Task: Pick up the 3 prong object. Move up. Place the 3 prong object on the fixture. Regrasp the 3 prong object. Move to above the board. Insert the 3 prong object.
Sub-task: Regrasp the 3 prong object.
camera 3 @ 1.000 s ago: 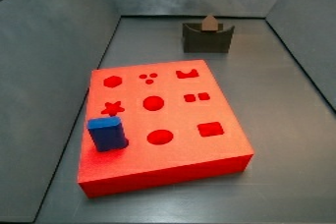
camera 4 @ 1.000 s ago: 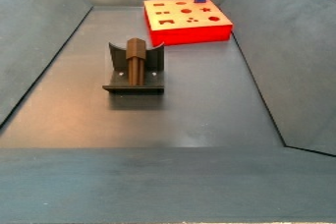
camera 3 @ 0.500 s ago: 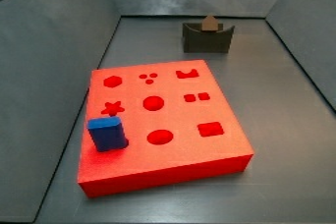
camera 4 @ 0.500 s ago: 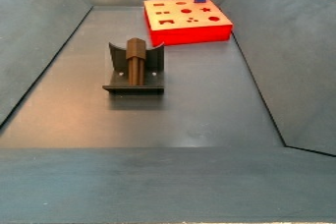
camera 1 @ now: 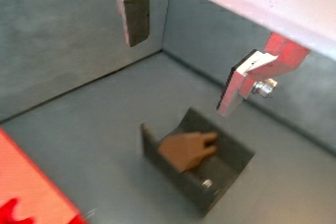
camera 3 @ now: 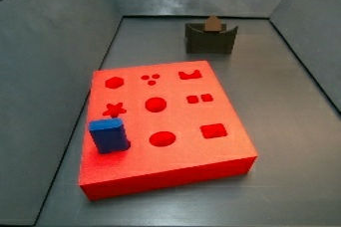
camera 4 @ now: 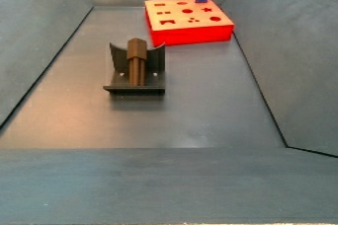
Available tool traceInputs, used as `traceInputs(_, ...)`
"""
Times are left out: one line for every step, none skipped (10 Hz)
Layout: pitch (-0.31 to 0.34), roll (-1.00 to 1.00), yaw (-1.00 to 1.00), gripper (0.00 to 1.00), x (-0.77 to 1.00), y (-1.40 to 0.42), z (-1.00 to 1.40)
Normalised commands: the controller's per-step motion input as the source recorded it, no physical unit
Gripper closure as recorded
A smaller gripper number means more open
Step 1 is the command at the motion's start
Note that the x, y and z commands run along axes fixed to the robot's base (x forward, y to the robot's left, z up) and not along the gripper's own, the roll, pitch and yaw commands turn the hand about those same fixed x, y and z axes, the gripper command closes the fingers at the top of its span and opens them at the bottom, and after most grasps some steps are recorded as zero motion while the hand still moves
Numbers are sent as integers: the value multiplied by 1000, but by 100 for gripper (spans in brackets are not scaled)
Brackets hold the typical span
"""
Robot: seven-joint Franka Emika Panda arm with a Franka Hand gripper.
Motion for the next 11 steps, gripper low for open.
traceInputs(-12, 1000, 38, 0, -21, -18, 9)
traceInputs(-7, 1000, 39, 0, -9, -18, 11)
traceInputs(-1, 1000, 40, 0, 4, -20, 9)
traceInputs(8, 1000, 41, 0, 23, -23, -8)
traceInputs(18, 1000, 43, 0, 34, -23, -11)
traceInputs(35, 1000, 48, 0, 51, -27, -12)
traceInputs(48, 1000, 51, 0, 58, -27, -12)
traceInputs(76, 1000, 63, 0, 77, -32, -8)
traceInputs(108, 1000, 77, 0, 86, -34, -12)
traceInputs(140, 873, 98, 0, 98, -40, -17)
traceInputs(141, 746, 106, 0, 100, -40, -17)
